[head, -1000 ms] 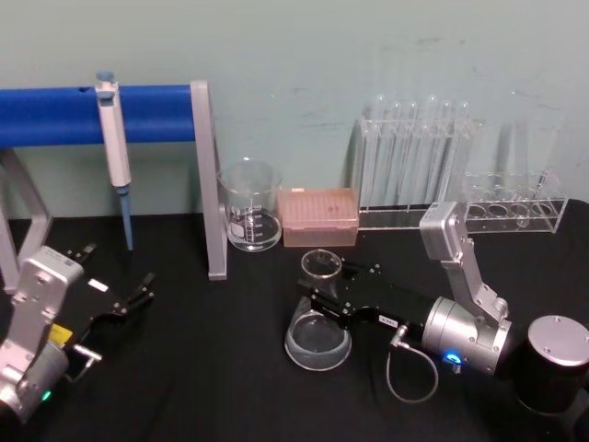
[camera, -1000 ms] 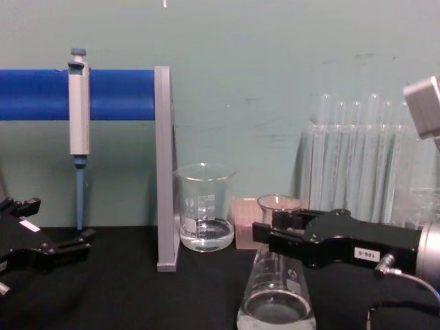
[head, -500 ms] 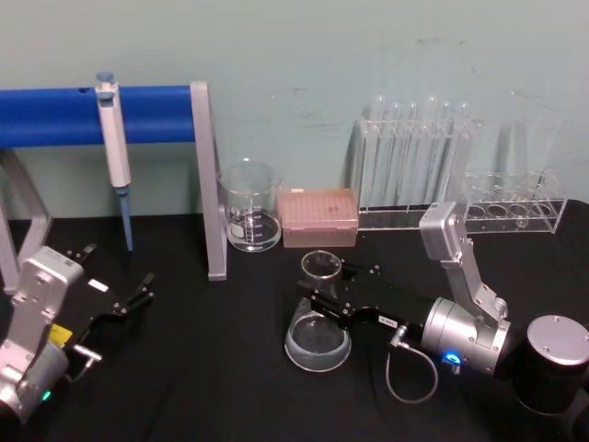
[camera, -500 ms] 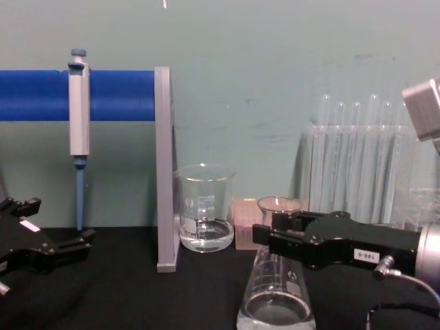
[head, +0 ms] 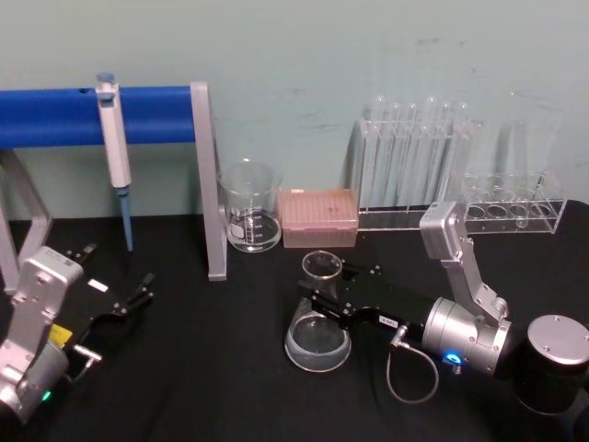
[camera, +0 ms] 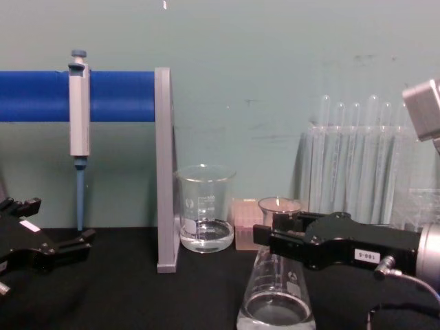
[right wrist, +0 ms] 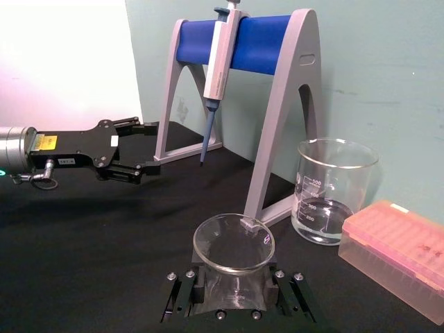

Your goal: Grasp the erlenmeyer flask with one hand, shake it three times, then place it back.

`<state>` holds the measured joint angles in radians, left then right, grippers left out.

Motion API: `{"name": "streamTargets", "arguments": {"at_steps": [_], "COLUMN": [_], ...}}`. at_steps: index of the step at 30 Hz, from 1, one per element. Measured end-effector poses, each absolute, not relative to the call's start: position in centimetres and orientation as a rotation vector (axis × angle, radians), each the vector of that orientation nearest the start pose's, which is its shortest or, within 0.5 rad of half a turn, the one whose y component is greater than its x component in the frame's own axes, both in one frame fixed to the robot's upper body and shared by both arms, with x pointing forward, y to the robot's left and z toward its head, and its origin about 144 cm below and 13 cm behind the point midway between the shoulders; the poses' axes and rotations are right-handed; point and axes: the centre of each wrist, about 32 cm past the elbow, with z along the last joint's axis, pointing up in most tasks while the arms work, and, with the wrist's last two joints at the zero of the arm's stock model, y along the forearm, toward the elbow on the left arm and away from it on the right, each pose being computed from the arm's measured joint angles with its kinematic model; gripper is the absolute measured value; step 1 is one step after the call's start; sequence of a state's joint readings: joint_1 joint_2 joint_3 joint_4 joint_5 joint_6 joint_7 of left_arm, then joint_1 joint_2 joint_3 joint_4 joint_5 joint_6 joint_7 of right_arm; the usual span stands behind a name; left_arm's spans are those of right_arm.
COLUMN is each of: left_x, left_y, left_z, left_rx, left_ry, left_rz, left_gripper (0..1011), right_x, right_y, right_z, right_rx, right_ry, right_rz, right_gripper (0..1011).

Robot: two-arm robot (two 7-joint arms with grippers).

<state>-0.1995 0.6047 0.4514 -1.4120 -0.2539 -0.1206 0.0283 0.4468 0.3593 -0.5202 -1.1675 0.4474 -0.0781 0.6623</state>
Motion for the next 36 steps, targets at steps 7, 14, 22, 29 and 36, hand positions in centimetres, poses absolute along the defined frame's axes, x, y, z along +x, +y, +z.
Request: {"name": "streamTargets", "arguments": {"at_steps": [7,14,22,29,36], "left_x": [48.86,48.86,48.86,48.86,48.86], "left_y": [30.97,30.97,30.97,30.97,30.97], "left_z": [113.98,113.97,113.98,113.98,113.98], "left_rx": [0.304,0.305,0.305,0.304,0.304], "left_ry": [-0.285,-0.285,-0.285,-0.285,-0.285], "left_rz": [1.248,1.248,1.248,1.248,1.248], "left_gripper": [1001,1001,1001,1001,1001], "right_x": [55.9,55.85,55.85,55.86,55.87], "right_y": [-23.69,-23.73,-23.7,-23.7,-23.69], "right_z": [114.95,114.82,114.84,114.87,114.91], "right_rx": [-0.089,-0.098,-0.097,-0.095,-0.093], "right_ry": [0.005,0.009,0.009,0.008,0.007], "right_rz": [-0.604,-0.605,-0.605,-0.605,-0.605], "right_gripper": [457,510,729,941,1000]}}
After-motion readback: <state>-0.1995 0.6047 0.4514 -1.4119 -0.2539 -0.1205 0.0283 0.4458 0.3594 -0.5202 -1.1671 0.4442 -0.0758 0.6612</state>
